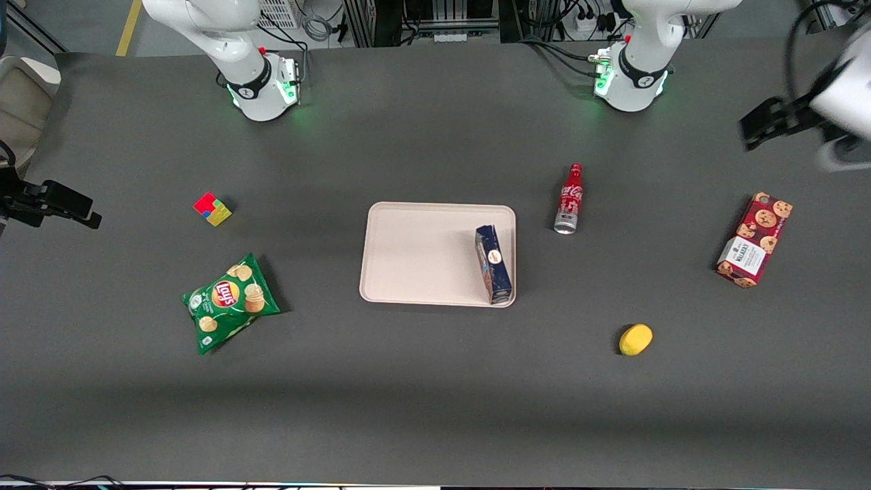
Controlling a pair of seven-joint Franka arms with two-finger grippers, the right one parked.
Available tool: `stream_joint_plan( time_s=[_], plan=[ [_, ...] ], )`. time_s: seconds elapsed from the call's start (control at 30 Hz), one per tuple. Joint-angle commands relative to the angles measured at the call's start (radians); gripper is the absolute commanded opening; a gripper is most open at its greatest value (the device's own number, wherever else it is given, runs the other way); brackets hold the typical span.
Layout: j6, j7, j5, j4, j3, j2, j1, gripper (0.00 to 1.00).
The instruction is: Place cookie box on tray
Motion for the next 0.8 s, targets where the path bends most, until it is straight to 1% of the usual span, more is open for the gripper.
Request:
stream_joint_plan(
  time_s=[0.0, 0.2, 0.37, 0.77],
  plan=[
    [0.024, 0.014, -0.011, -0.04, 0.008, -0.043, -0.006, 1.0],
    [0.009, 0.015, -0.03, -0.004, 0.012, -0.046, -0.004, 1.0],
    [-0.054, 0.015, -0.03, 0.049, 0.011, -0.043, -0.006, 1.0],
    [-0.109, 0.015, -0.033, 0.088, 0.006, -0.043, -0.007, 1.0]
  ],
)
